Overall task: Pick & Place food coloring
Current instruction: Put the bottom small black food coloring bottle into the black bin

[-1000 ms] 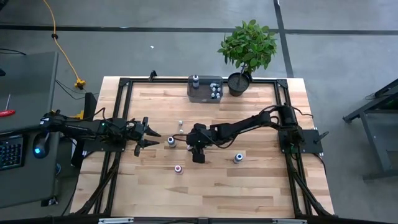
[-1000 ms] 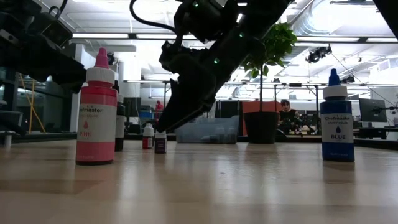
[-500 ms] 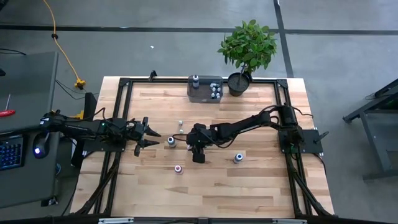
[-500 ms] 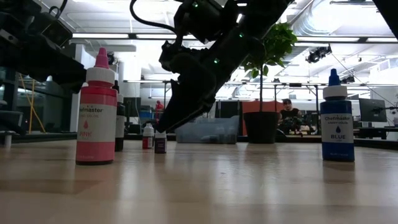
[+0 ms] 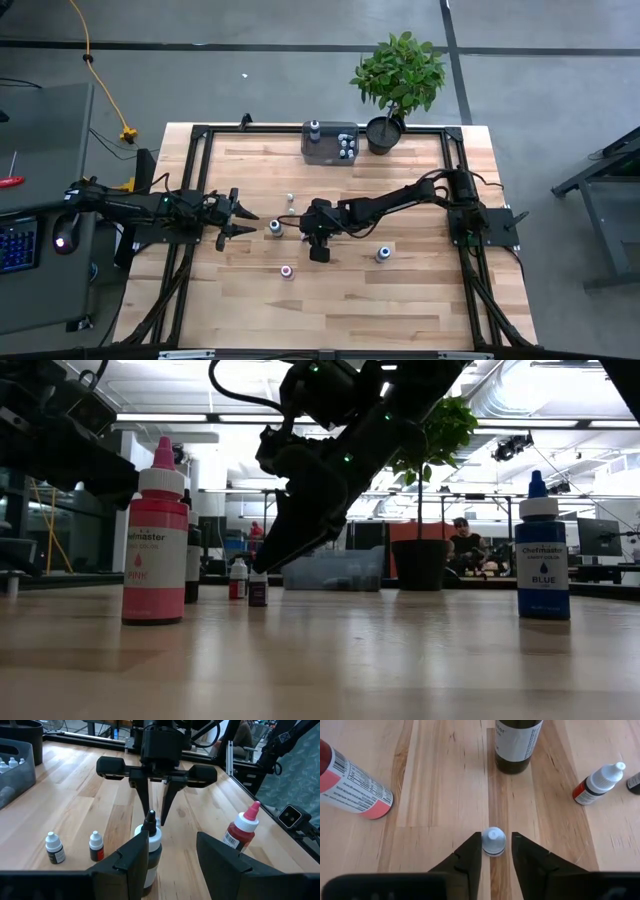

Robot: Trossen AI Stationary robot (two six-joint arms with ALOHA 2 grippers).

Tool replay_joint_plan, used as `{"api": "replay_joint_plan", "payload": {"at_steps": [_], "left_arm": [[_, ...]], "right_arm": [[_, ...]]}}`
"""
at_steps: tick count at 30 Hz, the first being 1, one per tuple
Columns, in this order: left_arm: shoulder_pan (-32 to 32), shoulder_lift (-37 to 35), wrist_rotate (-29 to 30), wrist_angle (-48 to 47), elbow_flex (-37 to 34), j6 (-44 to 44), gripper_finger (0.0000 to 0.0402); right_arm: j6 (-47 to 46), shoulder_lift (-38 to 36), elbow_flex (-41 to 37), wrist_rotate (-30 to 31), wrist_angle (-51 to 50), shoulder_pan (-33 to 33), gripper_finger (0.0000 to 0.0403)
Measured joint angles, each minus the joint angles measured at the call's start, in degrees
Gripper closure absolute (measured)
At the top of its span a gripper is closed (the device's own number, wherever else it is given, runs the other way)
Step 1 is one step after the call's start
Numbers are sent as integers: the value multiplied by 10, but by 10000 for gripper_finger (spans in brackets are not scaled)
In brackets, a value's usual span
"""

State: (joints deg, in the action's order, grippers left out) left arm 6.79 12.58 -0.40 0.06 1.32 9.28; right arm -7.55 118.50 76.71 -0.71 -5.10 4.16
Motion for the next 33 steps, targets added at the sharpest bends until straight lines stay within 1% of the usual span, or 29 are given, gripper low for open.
{"api": "replay_joint_plan", "payload": {"at_steps": [10, 17, 21, 25, 33], "left_arm": [[0, 0, 0, 0, 0, 0, 238], [0, 0, 0, 0, 0, 0, 238], [0, 0, 0, 0, 0, 0, 238], [0, 0, 0, 0, 0, 0, 238], [0, 0, 0, 0, 0, 0, 238]], "right_arm": [[0, 0, 0, -12, 0, 0, 367], [0, 0, 0, -12, 0, 0, 356], [0, 0, 0, -12, 0, 0, 369], [0, -6, 0, -11, -3, 0, 370], [0, -54, 0, 29, -28, -1, 370]]}}
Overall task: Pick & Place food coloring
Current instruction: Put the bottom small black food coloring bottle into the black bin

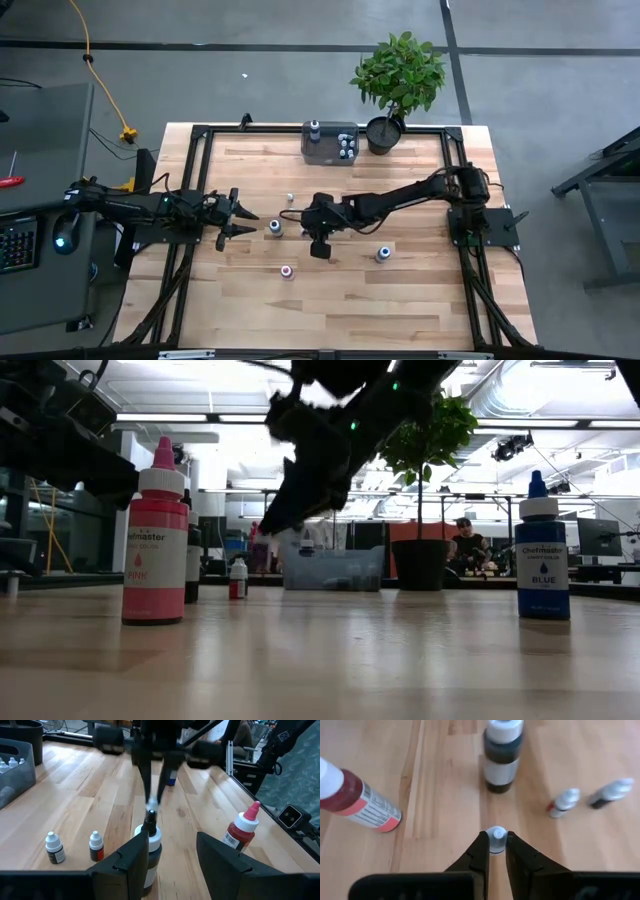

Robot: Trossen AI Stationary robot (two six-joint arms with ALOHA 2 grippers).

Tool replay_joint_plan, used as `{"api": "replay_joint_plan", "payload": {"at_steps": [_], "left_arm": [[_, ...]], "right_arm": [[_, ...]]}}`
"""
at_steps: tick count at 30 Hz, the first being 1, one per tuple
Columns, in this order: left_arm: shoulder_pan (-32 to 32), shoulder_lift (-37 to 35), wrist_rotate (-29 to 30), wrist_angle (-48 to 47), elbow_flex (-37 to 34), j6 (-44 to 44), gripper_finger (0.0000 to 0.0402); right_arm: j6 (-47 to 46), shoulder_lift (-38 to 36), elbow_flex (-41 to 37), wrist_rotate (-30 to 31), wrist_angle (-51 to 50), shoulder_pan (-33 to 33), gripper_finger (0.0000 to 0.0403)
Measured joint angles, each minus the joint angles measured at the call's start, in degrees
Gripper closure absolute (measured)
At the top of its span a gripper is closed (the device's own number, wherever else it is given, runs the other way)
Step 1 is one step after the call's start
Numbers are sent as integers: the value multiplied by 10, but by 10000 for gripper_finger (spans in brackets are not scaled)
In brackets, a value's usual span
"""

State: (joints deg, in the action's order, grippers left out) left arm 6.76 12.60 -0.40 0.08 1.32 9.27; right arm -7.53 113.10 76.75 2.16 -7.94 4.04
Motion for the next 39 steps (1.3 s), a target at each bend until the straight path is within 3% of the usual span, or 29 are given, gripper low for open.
{"api": "replay_joint_plan", "payload": {"at_steps": [13, 28, 32, 39], "left_arm": [[0, 0, 0, 0, 0, 0, 238], [0, 0, 0, 0, 0, 0, 238], [0, 0, 0, 0, 0, 0, 238], [0, 0, 0, 0, 0, 0, 238]], "right_arm": [[-24, -104, 12, 79, -69, -28, 370], [-14, -108, 235, 177, -374, -114, 363], [-1, -101, 244, 179, -382, -151, 370], [13, -86, 188, 174, -336, -213, 370]]}}
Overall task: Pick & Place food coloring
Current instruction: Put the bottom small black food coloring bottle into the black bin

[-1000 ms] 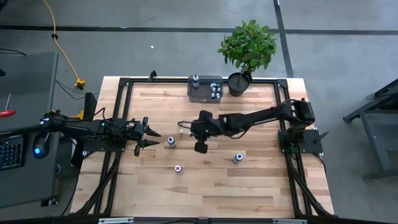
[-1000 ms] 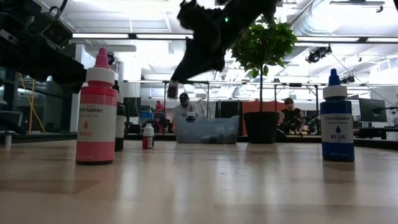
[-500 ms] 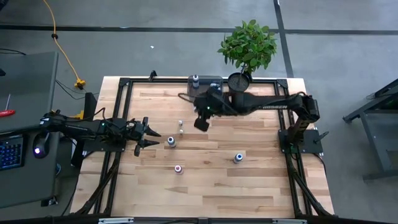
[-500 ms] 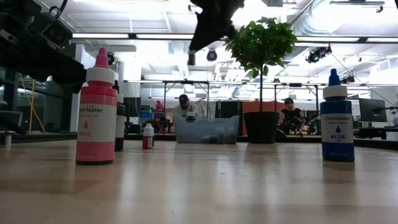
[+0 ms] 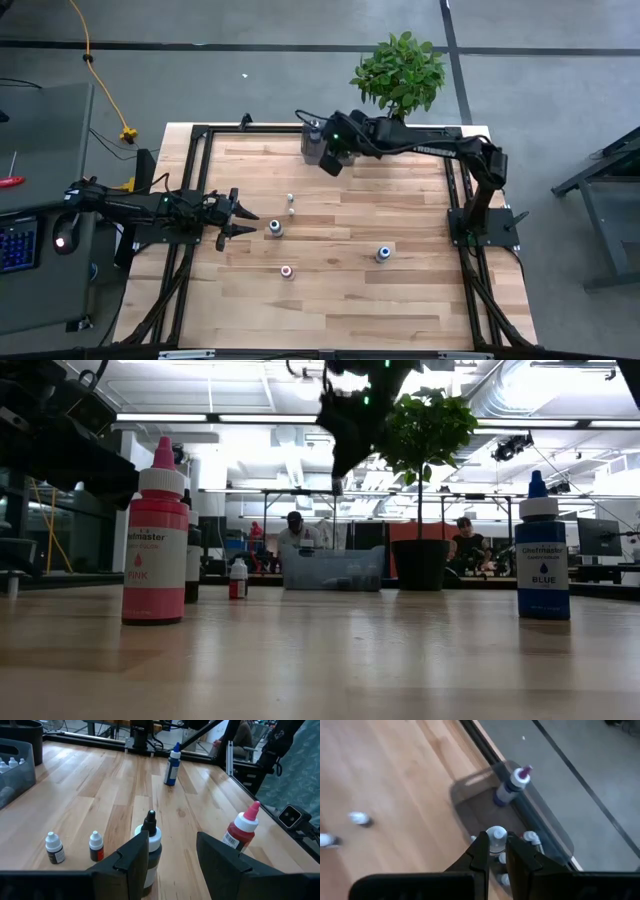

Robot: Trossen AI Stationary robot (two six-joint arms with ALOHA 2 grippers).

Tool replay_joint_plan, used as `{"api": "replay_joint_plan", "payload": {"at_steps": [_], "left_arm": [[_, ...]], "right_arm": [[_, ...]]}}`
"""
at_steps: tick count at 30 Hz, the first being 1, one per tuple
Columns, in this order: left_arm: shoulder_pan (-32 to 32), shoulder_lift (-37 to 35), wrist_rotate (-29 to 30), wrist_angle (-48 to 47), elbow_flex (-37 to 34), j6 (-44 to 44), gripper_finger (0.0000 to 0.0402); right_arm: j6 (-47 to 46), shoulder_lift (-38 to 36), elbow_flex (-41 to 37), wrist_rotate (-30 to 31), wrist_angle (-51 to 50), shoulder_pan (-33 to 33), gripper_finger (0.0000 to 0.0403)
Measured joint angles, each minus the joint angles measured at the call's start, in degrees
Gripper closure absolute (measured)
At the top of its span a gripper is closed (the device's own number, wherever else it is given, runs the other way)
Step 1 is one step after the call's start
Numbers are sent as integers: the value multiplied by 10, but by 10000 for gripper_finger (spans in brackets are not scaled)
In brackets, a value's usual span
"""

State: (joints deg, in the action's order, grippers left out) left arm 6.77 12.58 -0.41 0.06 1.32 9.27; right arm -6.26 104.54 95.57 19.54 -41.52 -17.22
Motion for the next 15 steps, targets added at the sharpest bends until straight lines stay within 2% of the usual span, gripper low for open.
{"api": "replay_joint_plan", "payload": {"at_steps": [7, 15], "left_arm": [[0, 0, 0, 0, 0, 0, 238], [0, 0, 8, 0, 0, 0, 238]], "right_arm": [[-43, 41, -17, -13, 39, -43, 370], [-170, 78, -17, -31, 47, -69, 370]]}}
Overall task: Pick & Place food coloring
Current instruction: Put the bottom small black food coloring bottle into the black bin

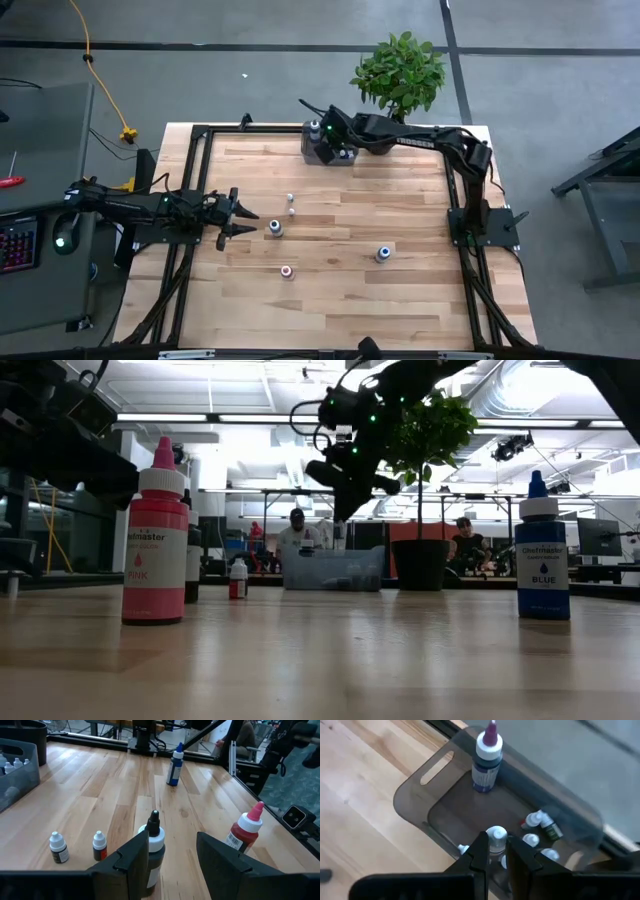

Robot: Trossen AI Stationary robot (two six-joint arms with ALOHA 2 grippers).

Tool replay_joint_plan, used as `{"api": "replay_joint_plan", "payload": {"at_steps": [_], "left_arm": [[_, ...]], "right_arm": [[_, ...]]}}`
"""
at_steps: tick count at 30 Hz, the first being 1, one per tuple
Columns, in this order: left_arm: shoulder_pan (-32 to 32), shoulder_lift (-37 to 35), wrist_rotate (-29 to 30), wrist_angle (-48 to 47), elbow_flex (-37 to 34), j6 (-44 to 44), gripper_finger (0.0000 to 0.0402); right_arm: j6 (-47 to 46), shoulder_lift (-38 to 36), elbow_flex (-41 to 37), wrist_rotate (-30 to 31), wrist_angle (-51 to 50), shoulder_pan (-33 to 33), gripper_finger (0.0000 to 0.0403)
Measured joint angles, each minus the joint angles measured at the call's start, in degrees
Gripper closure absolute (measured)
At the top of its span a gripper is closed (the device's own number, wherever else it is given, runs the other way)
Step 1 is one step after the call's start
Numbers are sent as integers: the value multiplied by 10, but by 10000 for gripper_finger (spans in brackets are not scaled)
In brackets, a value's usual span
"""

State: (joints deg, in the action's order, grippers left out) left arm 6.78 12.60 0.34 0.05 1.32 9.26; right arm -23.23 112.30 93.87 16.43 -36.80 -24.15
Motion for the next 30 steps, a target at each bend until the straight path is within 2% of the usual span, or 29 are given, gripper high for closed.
{"api": "replay_joint_plan", "payload": {"at_steps": [7, 14, 30], "left_arm": [[0, 0, 1, 0, 0, 0, 238], [0, 0, 2, 0, 0, 0, 238], [0, 0, 2, 0, 0, 0, 238]], "right_arm": [[-65, 29, 0, -11, 10, -10, 370], [-102, 42, 0, 31, 8, -11, 370], [-190, 71, 0, 30, 39, -21, 370]]}}
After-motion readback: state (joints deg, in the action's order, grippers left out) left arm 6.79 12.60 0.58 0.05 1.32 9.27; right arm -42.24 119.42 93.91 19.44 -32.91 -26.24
